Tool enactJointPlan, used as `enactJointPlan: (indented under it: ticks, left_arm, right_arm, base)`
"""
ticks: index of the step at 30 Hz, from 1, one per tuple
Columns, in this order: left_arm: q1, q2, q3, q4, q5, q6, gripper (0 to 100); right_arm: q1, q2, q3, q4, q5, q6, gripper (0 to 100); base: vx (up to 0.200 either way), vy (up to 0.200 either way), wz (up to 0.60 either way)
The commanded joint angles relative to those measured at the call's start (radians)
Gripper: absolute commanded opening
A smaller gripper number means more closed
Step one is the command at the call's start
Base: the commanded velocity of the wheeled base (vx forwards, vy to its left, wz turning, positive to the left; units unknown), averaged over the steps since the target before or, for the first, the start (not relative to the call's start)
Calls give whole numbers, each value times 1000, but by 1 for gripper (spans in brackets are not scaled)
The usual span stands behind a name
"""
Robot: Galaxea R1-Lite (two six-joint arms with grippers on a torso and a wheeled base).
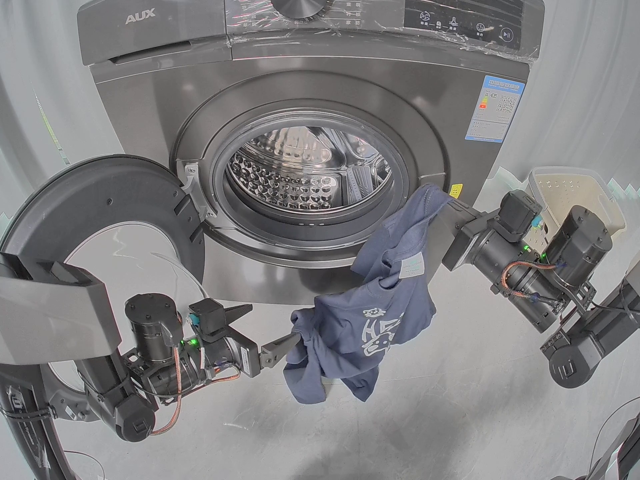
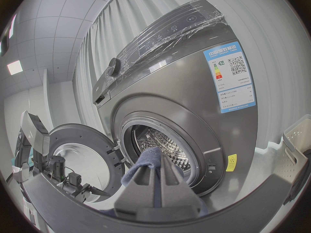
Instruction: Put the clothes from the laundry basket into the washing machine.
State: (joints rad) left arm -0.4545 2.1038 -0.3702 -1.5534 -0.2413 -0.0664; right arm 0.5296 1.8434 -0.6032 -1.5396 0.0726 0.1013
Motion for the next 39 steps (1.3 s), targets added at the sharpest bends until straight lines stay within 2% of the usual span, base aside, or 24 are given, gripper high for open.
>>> enactJointPlan:
  ticks: [1, 10, 22, 24, 29, 34, 39]
  left_arm:
    - [-18, 13, 14, -2, 8, 5, 100]
    - [-58, 25, 82, -2, 8, 8, 100]
    - [-67, 27, 40, -1, 11, 7, 100]
    - [-66, 31, -33, -1, 42, -6, 100]
    - [-81, 77, -138, -1, 83, -13, 100]
    - [-93, 131, -203, -1, 83, -13, 100]
    - [-102, 199, -335, 1, 89, -21, 100]
  right_arm:
    - [3, 4, -6, -1, 1, 0, 0]
    - [-6, 4, -20, -1, 1, 0, 0]
    - [6, -20, -15, -1, 3, 0, 0]
    - [7, -38, -4, 1, 13, 0, 0]
    - [9, -44, 5, -1, 29, 0, 0]
    - [24, -44, -6, -1, 16, 0, 0]
    - [46, -43, -7, 1, 12, 0, 0]
  base:
    - [0, 0, 0]
    - [0, 0, 0]
    - [0, 0, 0]
    - [0, 0, 0]
    - [0, 0, 0]
    - [0, 0, 0]
    - [0, 0, 0]
